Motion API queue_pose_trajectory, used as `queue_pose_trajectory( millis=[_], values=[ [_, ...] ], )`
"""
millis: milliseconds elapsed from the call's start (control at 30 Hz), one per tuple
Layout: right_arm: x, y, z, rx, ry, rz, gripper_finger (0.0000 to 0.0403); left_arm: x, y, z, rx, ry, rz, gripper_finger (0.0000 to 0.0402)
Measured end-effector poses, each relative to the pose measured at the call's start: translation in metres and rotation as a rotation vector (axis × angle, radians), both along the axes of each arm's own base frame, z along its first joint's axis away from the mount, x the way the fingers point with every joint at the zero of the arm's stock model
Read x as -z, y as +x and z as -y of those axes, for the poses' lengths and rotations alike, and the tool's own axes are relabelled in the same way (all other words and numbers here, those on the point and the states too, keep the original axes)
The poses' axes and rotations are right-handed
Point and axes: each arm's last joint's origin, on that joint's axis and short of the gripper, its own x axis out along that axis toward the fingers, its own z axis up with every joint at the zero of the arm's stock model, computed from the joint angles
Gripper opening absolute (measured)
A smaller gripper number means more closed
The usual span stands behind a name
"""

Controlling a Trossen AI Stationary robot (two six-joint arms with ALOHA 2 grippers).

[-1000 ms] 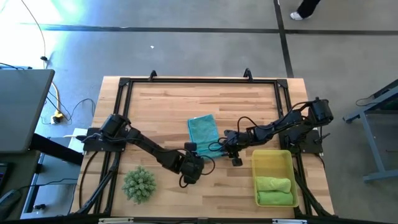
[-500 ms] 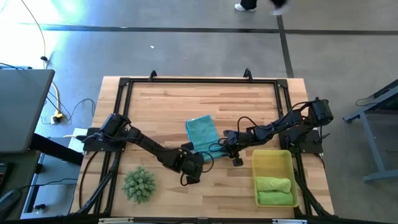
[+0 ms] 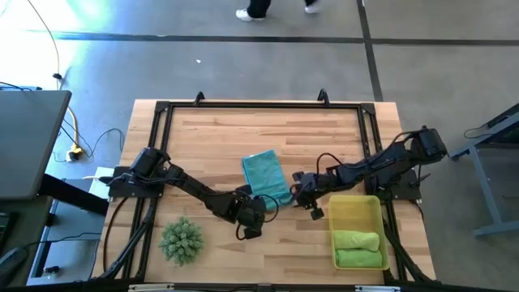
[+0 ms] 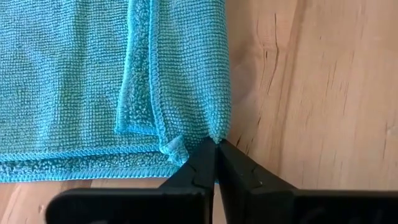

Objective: Roll microfiber towels into tight, uniform cylinder then place into a basket
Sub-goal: Roll the blue microfiber cloth

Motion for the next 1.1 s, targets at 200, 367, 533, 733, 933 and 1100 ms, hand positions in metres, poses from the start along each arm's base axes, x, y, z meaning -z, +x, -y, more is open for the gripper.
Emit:
queue_pose_trajectory(
  millis=[200,367,533,733,933,1100],
  values=[
    [0.005,-0.001,-0.015,-0.119,-0.144,0.032,0.0112,0.0,0.0,0.0,-0.007,-0.008,0.007,0.0005],
    [0.01,0.001,-0.015,-0.07,-0.256,0.041,0.0112,0.0,0.0,0.0,-0.022,-0.016,0.013,0.0005],
    [0.02,0.003,-0.014,-0.068,-0.259,0.012,0.0128,0.0,0.001,0.0,-0.038,-0.025,0.02,0.0005],
    [0.025,0.005,-0.014,-0.029,-0.252,0.006,0.0149,0.0,0.002,0.001,-0.055,-0.039,0.038,0.0005],
    [0.026,0.006,-0.01,0.015,-0.23,-0.005,0.0107,-0.003,0.005,0.002,-0.05,-0.105,0.073,0.0005],
    [0.026,0.007,-0.005,0.057,-0.168,-0.028,0.0026,-0.003,0.006,0.003,-0.096,-0.137,0.089,0.0005]
  ],
)
